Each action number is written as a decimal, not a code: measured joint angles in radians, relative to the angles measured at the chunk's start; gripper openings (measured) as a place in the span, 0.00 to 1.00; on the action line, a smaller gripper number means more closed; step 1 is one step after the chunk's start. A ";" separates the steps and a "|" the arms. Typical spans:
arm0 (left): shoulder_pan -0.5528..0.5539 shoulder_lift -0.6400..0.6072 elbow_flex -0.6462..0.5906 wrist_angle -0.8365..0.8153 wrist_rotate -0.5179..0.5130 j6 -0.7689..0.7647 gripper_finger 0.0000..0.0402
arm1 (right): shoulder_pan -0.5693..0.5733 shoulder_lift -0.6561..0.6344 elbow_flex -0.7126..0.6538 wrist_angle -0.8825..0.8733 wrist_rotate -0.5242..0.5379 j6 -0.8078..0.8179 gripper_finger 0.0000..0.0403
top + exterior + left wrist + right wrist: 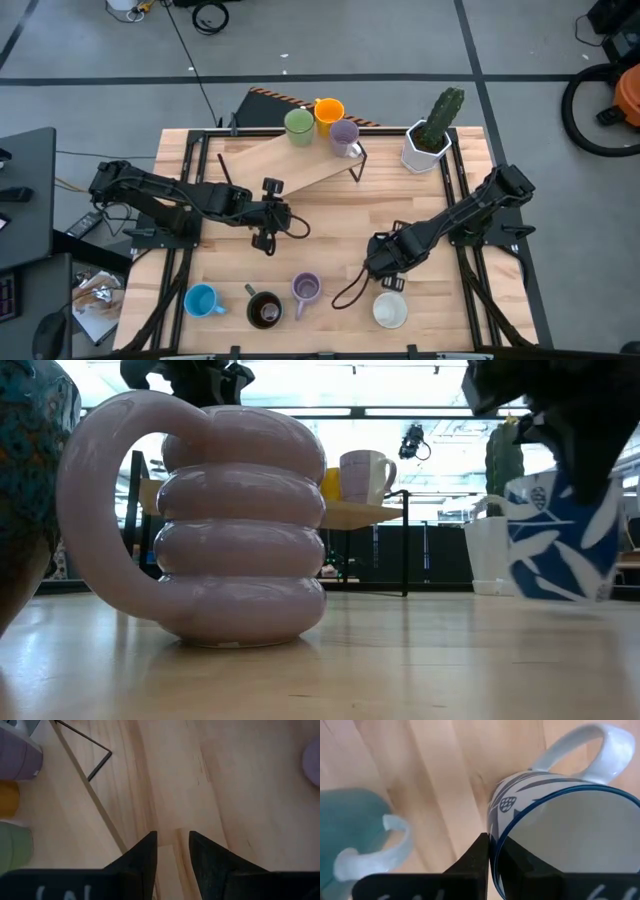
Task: Place coffee mugs
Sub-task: Put the blue white patterned mug on the shelf
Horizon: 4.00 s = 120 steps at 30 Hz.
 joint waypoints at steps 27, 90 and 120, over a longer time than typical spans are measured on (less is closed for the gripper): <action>-0.025 -0.120 0.000 0.008 0.021 -0.175 0.29 | -0.246 0.032 0.434 -0.060 0.100 -0.615 0.07; 0.080 -0.469 0.000 -0.220 -0.020 -0.299 0.29 | -0.608 0.444 1.087 -0.066 0.030 -1.286 0.15; 0.280 -0.458 -0.223 0.126 -0.016 -0.134 0.33 | -0.596 0.427 1.089 0.070 0.049 -1.150 0.32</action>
